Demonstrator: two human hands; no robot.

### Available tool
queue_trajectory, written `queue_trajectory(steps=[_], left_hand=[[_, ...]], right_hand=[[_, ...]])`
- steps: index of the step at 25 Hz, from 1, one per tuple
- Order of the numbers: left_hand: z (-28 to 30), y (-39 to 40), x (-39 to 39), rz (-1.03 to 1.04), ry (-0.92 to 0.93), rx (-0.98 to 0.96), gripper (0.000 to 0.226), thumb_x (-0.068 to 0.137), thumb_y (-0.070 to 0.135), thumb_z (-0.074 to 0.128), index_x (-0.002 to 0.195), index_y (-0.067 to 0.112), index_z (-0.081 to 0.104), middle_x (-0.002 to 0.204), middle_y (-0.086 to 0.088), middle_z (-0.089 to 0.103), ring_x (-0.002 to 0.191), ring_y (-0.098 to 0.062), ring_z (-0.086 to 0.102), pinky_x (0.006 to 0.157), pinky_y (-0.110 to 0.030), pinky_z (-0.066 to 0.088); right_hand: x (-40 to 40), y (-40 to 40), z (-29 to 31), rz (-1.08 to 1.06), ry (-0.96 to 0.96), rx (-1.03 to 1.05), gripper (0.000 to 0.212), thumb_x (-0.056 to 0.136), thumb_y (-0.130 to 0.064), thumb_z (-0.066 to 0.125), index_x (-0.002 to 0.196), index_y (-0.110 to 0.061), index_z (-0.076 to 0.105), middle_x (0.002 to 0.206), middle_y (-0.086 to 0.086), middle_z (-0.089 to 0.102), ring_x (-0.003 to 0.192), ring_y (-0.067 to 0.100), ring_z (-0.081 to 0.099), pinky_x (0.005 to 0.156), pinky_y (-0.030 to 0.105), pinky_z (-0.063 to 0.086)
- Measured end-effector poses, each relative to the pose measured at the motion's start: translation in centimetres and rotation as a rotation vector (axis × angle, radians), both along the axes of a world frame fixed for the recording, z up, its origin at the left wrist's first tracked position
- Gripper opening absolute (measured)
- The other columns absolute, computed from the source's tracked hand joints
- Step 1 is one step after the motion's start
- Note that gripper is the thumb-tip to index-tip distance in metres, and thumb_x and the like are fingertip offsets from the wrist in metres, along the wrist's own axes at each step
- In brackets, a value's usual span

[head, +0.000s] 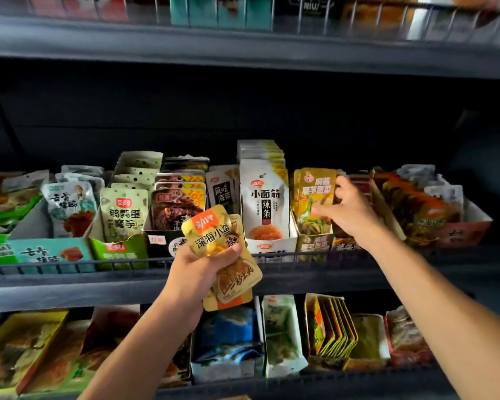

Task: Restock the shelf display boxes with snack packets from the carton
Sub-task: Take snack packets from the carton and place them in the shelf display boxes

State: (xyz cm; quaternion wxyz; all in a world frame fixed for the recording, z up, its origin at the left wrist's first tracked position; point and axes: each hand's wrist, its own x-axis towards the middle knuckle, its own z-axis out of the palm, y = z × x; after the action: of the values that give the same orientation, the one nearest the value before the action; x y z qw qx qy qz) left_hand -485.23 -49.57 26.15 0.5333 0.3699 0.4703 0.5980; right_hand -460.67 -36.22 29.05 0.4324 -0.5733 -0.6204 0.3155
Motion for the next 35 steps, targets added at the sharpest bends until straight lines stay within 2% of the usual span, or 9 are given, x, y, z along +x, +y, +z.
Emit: queue_trajectory(steps=[2,5,9,17,21,24,27,32,35], left_hand=[[0.2,0.1,0.2,-0.023,0.02,0.01,0.042,0.064,0.012,0.081,0.102,0.001,0.069,0.093,-0.018,0.075,0.087,-0.037,0.073,0.077,-0.057,0.059],[0.2,0.3,1.2,-0.058,0.097,0.038,0.054,0.055,0.011,0.084,0.106,0.003,0.067,0.092,-0.015,0.076,0.085,-0.034,0.074,0.077,-0.054,0.059],[0.2,0.4,3.4,-0.166,0.209,0.186,0.039,0.067,-0.004,0.079,0.102,0.009,0.067,0.092,-0.01,0.077,0.083,-0.027,0.074,0.072,-0.038,0.06],[0.9,1.5,5.9,-0.189,-0.11,0.137,0.038,0.091,-0.009,0.051,0.12,0.011,0.065,0.114,-0.013,0.072,0.108,-0.028,0.068,0.09,-0.045,0.055],[1.0,1.8,9.3,-0.29,0.034,0.175,0.032,0.094,-0.003,0.053,0.108,0.019,0.072,0.111,-0.007,0.074,0.104,-0.022,0.069,0.081,-0.036,0.057],[1.0,2.4,12.2,-0.438,0.099,0.189,0.033,0.101,0.001,0.044,0.118,0.016,0.068,0.114,-0.007,0.073,0.106,-0.021,0.069,0.082,-0.034,0.057],[1.5,3.3,15.3,-0.476,0.146,0.195,0.029,0.103,0.011,0.044,0.119,0.023,0.066,0.104,-0.001,0.076,0.092,-0.017,0.072,0.067,-0.029,0.058],[1.2,4.5,18.3,-0.508,0.059,0.041,0.048,0.08,-0.012,0.068,0.115,0.018,0.056,0.106,-0.013,0.074,0.09,-0.029,0.074,0.062,-0.034,0.059],[0.9,5.6,18.7,-0.339,0.355,0.105,0.034,0.079,-0.003,0.074,0.106,0.015,0.066,0.088,-0.002,0.077,0.076,-0.015,0.074,0.06,-0.033,0.059]], right_hand=[[-0.1,-1.2,0.5,-0.188,-0.01,0.112,0.071,0.081,-0.013,0.08,0.14,-0.019,0.04,0.124,-0.005,0.054,0.1,0.012,0.059,0.083,0.03,0.051],[-2.2,-5.7,-0.1,-0.216,-0.074,0.429,0.047,0.087,-0.026,0.073,0.127,-0.018,0.049,0.111,-0.008,0.059,0.093,0.008,0.061,0.073,0.024,0.052],[-6.6,-11.2,-2.0,0.316,0.063,-0.006,0.038,0.084,-0.047,0.073,0.116,-0.037,0.054,0.105,-0.016,0.066,0.092,-0.003,0.065,0.075,0.019,0.055],[-0.5,-10.1,-2.1,0.31,0.856,-0.245,0.036,0.081,-0.013,0.065,0.117,-0.011,0.067,0.117,0.015,0.071,0.105,0.028,0.069,0.083,0.042,0.057],[2.5,-10.7,-1.3,0.301,0.49,-0.154,0.032,0.084,-0.029,0.068,0.114,-0.018,0.07,0.109,0.001,0.075,0.105,0.016,0.07,0.092,0.038,0.054],[5.6,-10.8,-0.1,0.227,0.15,-0.126,0.032,0.078,-0.042,0.072,0.105,-0.025,0.072,0.094,-0.009,0.077,0.081,0.006,0.073,0.077,0.03,0.056],[9.0,-10.8,-0.1,0.145,0.269,-0.122,0.027,0.083,-0.033,0.075,0.109,-0.025,0.072,0.085,0.002,0.073,0.05,0.008,0.054,0.045,0.023,0.041],[13.7,-9.9,-2.2,-0.135,0.413,-0.027,0.025,0.08,-0.035,0.077,0.096,-0.016,0.073,0.068,0.0,0.064,0.049,0.012,0.046,0.045,0.029,0.043],[15.9,-10.5,-1.6,0.027,0.406,0.071,0.024,0.084,-0.026,0.069,0.105,-0.013,0.07,0.073,-0.007,0.067,0.052,0.008,0.046,0.045,0.023,0.04]])
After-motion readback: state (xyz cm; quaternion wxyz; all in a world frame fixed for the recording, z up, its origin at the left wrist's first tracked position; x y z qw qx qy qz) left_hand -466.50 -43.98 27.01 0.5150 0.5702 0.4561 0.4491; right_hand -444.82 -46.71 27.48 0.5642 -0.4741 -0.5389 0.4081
